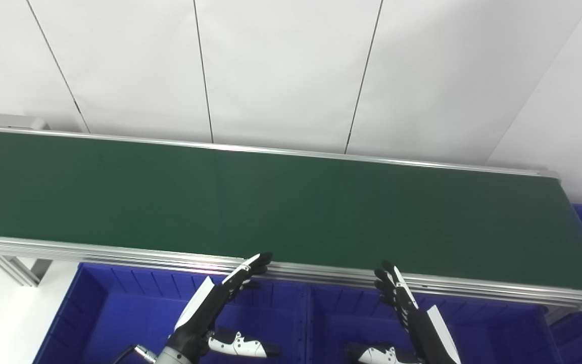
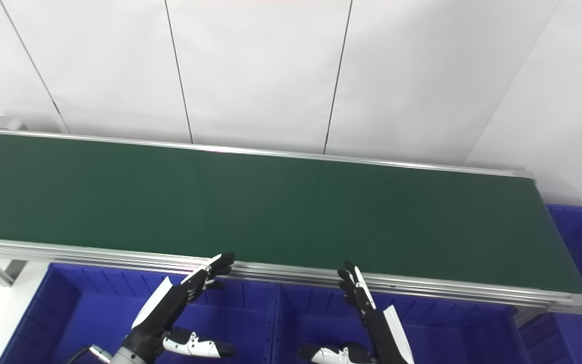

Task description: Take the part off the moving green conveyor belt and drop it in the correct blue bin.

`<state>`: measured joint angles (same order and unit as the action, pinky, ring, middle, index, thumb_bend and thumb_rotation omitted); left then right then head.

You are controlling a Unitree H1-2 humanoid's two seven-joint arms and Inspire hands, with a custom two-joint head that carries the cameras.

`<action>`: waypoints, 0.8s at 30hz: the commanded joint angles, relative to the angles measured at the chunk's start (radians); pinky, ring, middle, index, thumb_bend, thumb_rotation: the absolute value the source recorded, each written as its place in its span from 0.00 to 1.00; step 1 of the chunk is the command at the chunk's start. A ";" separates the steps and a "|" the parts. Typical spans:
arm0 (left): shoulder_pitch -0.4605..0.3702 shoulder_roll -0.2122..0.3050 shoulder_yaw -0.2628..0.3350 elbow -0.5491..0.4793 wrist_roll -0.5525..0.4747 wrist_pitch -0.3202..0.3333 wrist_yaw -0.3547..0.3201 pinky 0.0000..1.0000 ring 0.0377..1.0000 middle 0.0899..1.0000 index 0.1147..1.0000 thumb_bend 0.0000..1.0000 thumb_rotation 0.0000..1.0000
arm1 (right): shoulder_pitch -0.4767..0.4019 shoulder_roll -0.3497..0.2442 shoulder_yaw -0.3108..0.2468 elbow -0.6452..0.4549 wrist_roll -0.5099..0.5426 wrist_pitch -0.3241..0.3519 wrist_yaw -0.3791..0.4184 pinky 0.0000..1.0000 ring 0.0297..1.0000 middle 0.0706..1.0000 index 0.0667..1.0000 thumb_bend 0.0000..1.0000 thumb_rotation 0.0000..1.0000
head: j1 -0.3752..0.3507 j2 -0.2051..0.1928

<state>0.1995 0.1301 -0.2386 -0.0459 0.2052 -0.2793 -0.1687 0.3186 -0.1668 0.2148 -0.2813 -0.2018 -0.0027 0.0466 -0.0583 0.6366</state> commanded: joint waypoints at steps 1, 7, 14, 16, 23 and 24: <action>-0.007 -0.005 0.007 -0.013 -0.017 -0.039 0.015 0.82 0.90 0.93 0.92 0.89 0.34 | -0.008 0.000 -0.008 -0.017 0.005 -0.071 0.003 0.88 0.92 0.94 1.00 0.90 0.36 | 0.001 -0.001; -0.004 -0.011 0.011 -0.025 -0.022 -0.033 0.013 0.82 0.90 0.93 0.92 0.90 0.35 | -0.005 0.000 -0.009 -0.027 0.014 -0.058 0.015 0.89 0.93 0.94 1.00 0.90 0.35 | -0.003 0.000; -0.007 0.001 0.013 -0.041 -0.101 -0.014 -0.024 0.84 0.91 0.93 0.92 0.90 0.34 | -0.004 0.005 -0.007 -0.038 -0.006 -0.052 0.014 0.88 0.93 0.94 1.00 0.91 0.37 | -0.014 0.013; -0.008 0.006 0.013 -0.049 -0.124 -0.004 -0.035 0.84 0.91 0.93 0.92 0.91 0.34 | -0.003 0.006 -0.006 -0.044 -0.011 -0.041 0.016 0.89 0.94 0.95 1.00 0.91 0.38 | -0.017 0.014; -0.012 0.010 0.023 -0.055 -0.285 0.034 -0.095 0.81 0.87 0.89 0.92 0.92 0.28 | -0.008 0.007 -0.004 -0.041 -0.016 -0.050 0.025 0.89 0.94 0.96 0.99 0.90 0.38 | -0.027 0.024; -0.013 0.012 0.024 -0.058 -0.293 0.038 -0.100 0.80 0.86 0.88 0.91 0.92 0.27 | -0.010 0.006 -0.003 -0.039 -0.019 -0.053 0.026 0.89 0.94 0.96 0.99 0.90 0.38 | -0.029 0.024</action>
<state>0.2006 0.1328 -0.2197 -0.0639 -0.0567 -0.2334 -0.2521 0.3181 -0.1612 0.2130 -0.2888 -0.2161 -0.0030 0.0713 -0.0859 0.6611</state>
